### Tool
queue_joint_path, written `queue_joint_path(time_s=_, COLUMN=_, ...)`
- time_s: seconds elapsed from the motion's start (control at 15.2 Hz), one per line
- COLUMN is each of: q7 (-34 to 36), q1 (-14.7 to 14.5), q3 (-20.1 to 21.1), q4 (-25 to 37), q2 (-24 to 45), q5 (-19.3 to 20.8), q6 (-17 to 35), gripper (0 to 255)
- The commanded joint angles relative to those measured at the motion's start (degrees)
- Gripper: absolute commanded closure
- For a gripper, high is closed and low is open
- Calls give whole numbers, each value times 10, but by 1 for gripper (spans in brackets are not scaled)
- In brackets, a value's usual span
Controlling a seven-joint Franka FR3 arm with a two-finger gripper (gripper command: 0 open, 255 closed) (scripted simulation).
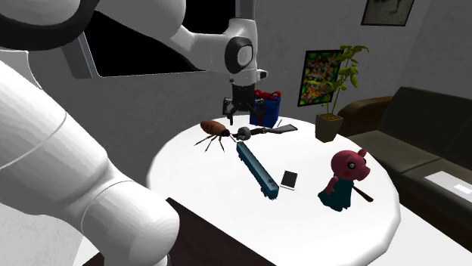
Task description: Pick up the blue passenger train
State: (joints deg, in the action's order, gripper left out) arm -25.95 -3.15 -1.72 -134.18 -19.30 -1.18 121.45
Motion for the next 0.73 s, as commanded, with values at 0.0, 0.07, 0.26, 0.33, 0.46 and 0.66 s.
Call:
queue_joint_path(time_s=0.0, q7=-22, q1=-3, q3=-4, q4=8, q2=38, q5=-1, q6=25, gripper=0)
queue_joint_path(time_s=0.07, q7=-33, q1=-5, q3=-6, q4=15, q2=60, q5=-3, q6=36, gripper=0)
queue_joint_path(time_s=0.26, q7=-65, q1=-9, q3=-10, q4=40, q2=126, q5=-7, q6=68, gripper=0)
queue_joint_path(time_s=0.33, q7=-76, q1=-10, q3=-11, q4=50, q2=149, q5=-9, q6=78, gripper=0)
queue_joint_path(time_s=0.46, q7=-96, q1=-11, q3=-11, q4=71, q2=193, q5=-13, q6=95, gripper=0)
queue_joint_path(time_s=0.66, q7=-126, q1=-11, q3=-9, q4=108, q2=261, q5=-18, q6=116, gripper=0)
